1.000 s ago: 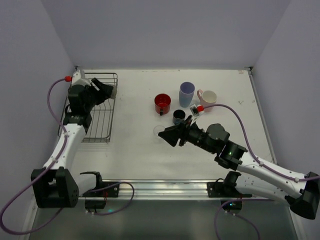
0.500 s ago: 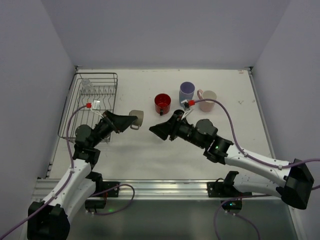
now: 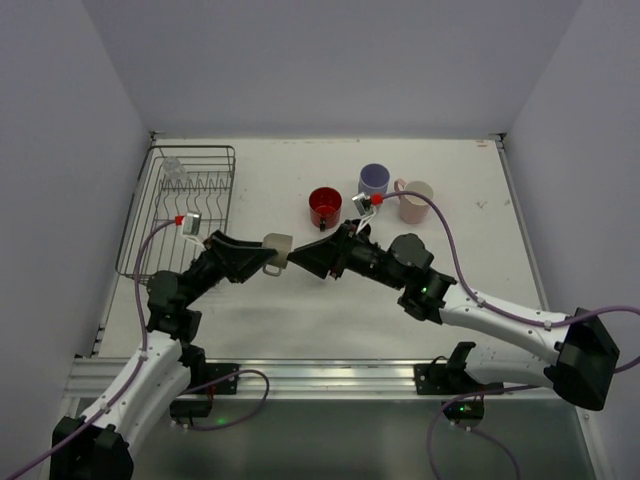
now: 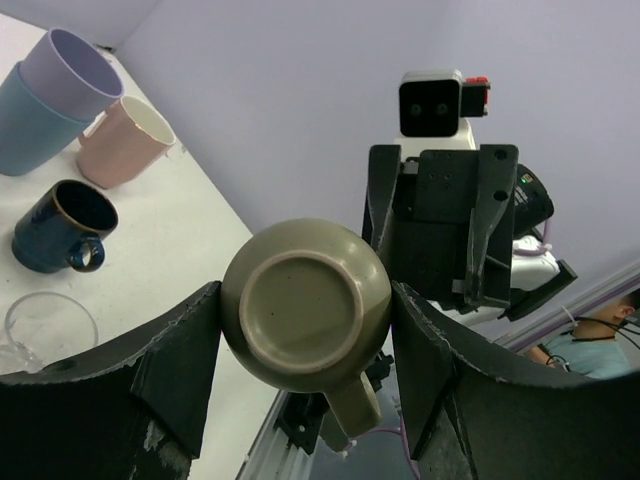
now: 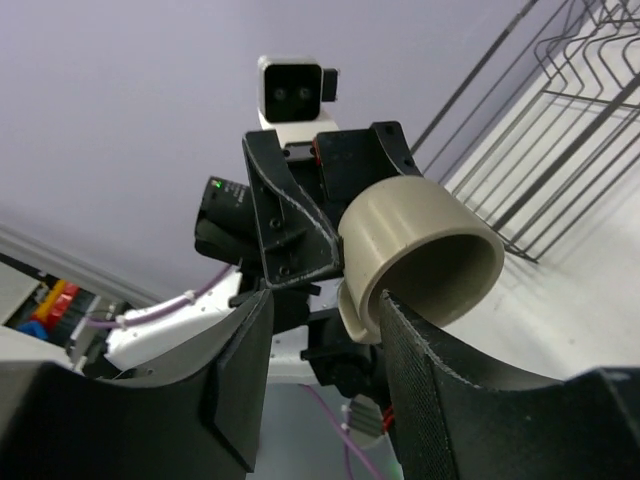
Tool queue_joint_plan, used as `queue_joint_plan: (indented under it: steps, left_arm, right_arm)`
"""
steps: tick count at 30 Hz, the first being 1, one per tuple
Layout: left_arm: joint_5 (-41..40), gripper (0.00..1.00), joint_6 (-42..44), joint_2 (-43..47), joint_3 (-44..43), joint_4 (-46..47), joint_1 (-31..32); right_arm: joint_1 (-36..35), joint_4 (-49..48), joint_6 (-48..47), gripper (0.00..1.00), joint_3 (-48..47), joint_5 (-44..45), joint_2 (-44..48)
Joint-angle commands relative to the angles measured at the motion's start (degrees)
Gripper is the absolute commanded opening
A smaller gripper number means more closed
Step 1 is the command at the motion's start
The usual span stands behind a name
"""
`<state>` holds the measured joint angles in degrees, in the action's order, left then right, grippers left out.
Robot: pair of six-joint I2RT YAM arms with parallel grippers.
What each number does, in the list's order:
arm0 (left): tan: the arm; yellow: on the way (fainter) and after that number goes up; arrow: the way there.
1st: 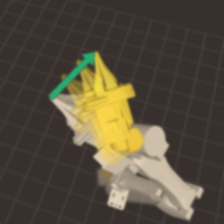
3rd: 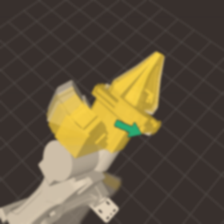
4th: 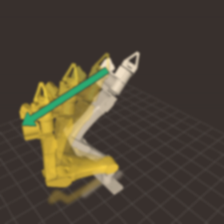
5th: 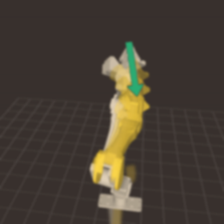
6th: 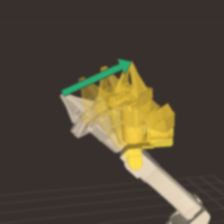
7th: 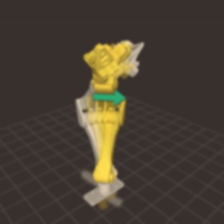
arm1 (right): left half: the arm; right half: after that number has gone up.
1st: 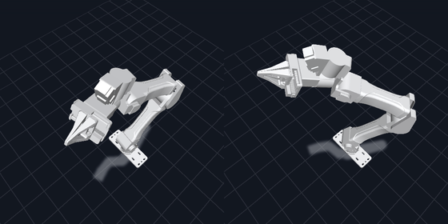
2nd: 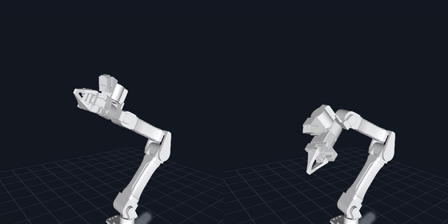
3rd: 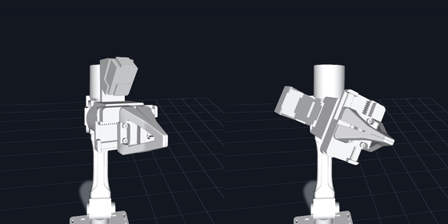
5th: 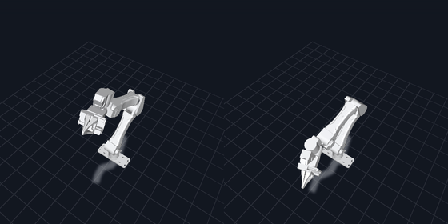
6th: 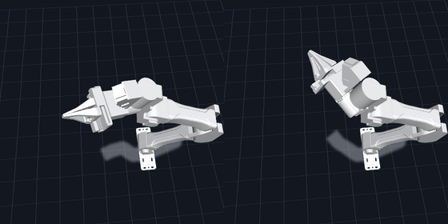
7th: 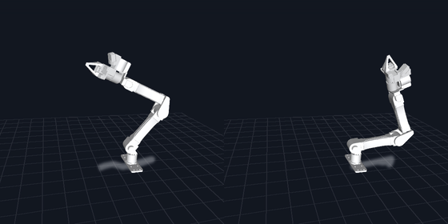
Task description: Unload the cups from the dish rack
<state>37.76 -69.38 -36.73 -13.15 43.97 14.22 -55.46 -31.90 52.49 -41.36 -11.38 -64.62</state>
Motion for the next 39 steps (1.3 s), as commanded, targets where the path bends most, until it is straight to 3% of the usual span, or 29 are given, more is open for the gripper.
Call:
queue_joint_plan:
  steps: [1, 7, 14, 18, 19, 20, 21, 27, 29, 34, 39]
  left_arm:
    - [1.00, 0.18, -2.07, 2.88, 0.14, 5.34, 0.81]
    - [2.76, 0.19, -2.86, 5.08, 1.45, 5.17, 1.51]
    - [3.81, 0.21, -2.95, 7.55, 3.74, 3.50, 1.51]
    - [4.69, 0.35, -1.29, 8.52, 4.53, 2.45, 1.60]
    - [4.95, 0.38, 0.63, 8.52, 4.36, 0.35, 1.52]
    - [5.22, 0.41, 1.79, 8.52, 4.01, -1.15, 1.51]
    - [5.83, 0.51, 3.36, 8.60, 2.88, -2.82, 1.60]
    - [4.09, 0.95, 18.91, 9.92, -5.28, -22.93, 1.51]
    - [2.85, 1.00, 23.65, 9.92, -8.02, -29.10, 1.51]
    - [0.13, 1.00, 31.66, 9.40, -12.60, -39.56, 1.51]
    - [-3.83, 0.98, 29.76, 10.88, -10.86, -40.63, 1.51]
  right_arm:
    - [0.27, -6.42, 2.52, 0.50, -2.14, -1.54, -2.34]
    - [0.18, -10.98, 5.51, 0.48, -3.12, -0.76, -6.66]
    - [0.18, -19.68, 5.17, 0.22, 0.84, 3.99, -4.82]
    - [0.27, -19.43, 4.29, 0.14, 1.72, 4.96, -3.76]
    - [0.35, -18.91, 3.50, 0.08, 1.81, 5.05, -3.58]
    - [0.44, -17.86, 3.32, 0.01, 1.81, 4.96, -3.41]
    - [0.70, -16.28, 2.71, 0.00, 1.73, 4.87, -2.54]
    - [2.64, -0.11, -3.52, 0.00, 3.13, 7.95, 4.49]
    - [4.22, 4.89, -4.67, 0.00, 4.27, 7.77, 8.44]
    - [7.82, 22.79, -10.03, 0.00, 5.50, 11.29, 18.37]
    - [9.41, 30.40, -12.14, 0.00, 7.26, 5.15, 19.10]
